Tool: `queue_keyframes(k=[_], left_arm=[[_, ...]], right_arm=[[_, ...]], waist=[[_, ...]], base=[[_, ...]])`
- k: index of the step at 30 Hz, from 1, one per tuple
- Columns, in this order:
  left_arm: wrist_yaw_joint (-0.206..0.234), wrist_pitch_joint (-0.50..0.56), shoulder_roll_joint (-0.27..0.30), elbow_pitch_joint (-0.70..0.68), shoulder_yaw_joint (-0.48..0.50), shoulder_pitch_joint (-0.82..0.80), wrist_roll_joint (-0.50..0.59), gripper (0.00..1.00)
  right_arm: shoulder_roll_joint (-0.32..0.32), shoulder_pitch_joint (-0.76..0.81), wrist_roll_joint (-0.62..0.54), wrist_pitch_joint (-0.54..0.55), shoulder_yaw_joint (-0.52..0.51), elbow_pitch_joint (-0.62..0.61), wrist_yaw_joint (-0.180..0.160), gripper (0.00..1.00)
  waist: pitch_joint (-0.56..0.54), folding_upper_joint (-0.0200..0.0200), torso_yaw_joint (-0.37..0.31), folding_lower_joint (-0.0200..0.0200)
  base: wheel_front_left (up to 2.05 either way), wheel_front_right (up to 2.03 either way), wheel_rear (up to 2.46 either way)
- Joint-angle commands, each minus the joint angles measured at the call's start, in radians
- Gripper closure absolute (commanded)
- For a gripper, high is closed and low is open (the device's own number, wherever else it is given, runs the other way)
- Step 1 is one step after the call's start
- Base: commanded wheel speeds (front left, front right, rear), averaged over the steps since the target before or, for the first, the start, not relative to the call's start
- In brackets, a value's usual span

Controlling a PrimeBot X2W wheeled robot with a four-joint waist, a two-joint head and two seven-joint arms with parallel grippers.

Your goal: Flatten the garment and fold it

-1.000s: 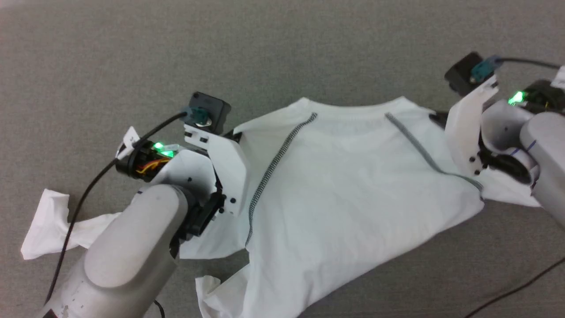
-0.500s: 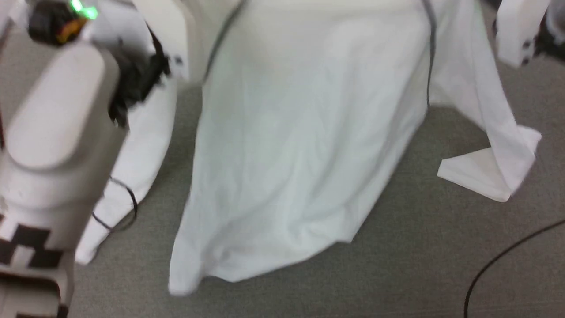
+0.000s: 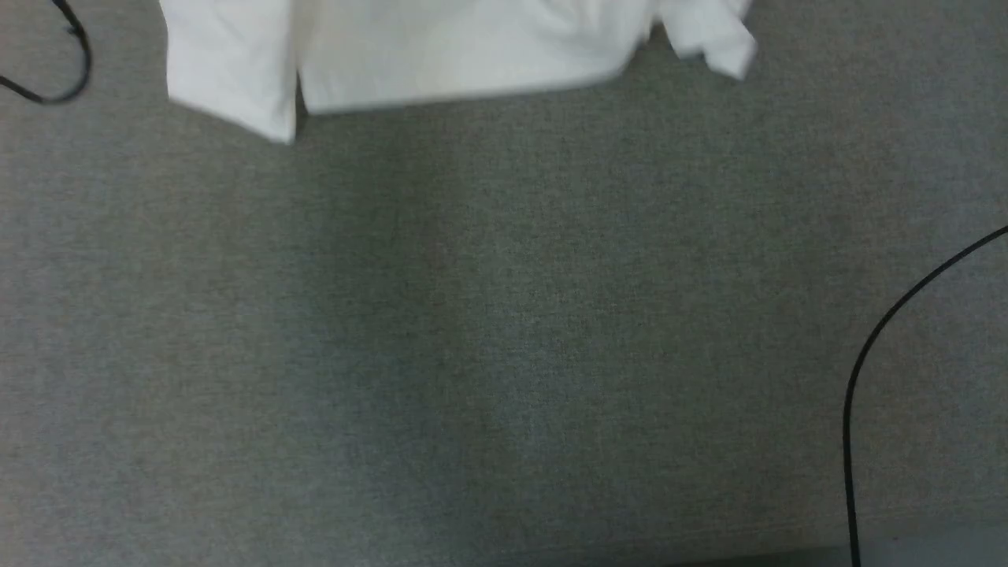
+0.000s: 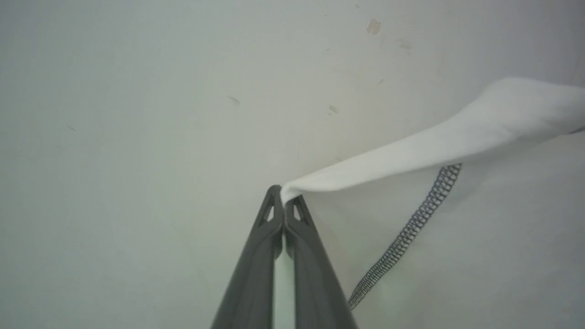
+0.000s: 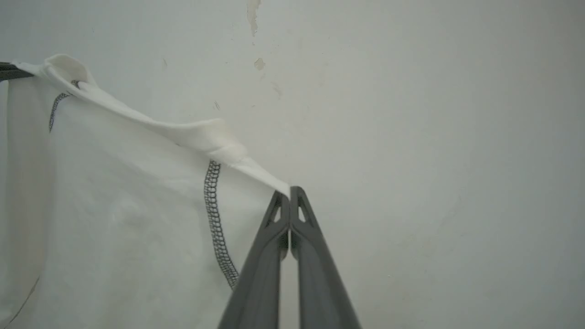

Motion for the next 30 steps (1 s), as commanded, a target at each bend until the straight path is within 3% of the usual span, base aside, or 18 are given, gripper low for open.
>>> queue_keyframes(k=[1, 4, 9, 16, 23, 30], left_arm=[[-0.002, -0.018, 0.012, 0.023, 0.007, -0.024, 0.013, 1.0], [-0.007, -0.058, 0.006, 0.076, 0.006, -0.075, 0.023, 1.0], [0.02, -0.126, -0.012, 0.155, 0.018, -0.089, 0.02, 1.0], [0.058, -0.239, -0.052, 0.243, 0.047, 0.025, -0.021, 1.0], [0.063, -0.336, -0.107, 0.309, 0.046, 0.304, -0.068, 1.0], [0.076, -0.427, -0.117, 0.274, 0.062, 0.639, -0.119, 1.0]], right_arm=[[-0.009, -0.023, -0.007, -0.023, 0.001, 0.021, -0.003, 1.0], [0.003, -0.075, -0.001, -0.071, 0.026, 0.047, -0.003, 1.0], [0.041, -0.106, 0.014, -0.097, 0.092, 0.097, -0.003, 1.0], [0.082, 0.001, 0.041, -0.099, 0.189, 0.179, -0.003, 1.0], [0.101, 0.251, 0.106, -0.123, 0.244, 0.224, -0.003, 1.0], [0.095, 0.554, 0.171, -0.183, 0.26, 0.166, -0.003, 1.0]], waist=[[0.074, 0.0, -0.038, -0.0002], [0.105, 0.0, -0.042, -0.0002], [0.156, 0.0, -0.044, -0.0002], [0.172, 0.0, -0.027, -0.0002], [0.069, 0.0, 0.017, -0.0002], [-0.136, 0.0, 0.036, -0.0002]], base=[[0.0, 0.0, 0.0], [0.0, 0.0, 0.0], [0.0, 0.0, 0.0], [0.0, 0.0, 0.0], [0.0, 0.0, 0.0], [0.0, 0.0, 0.0]])
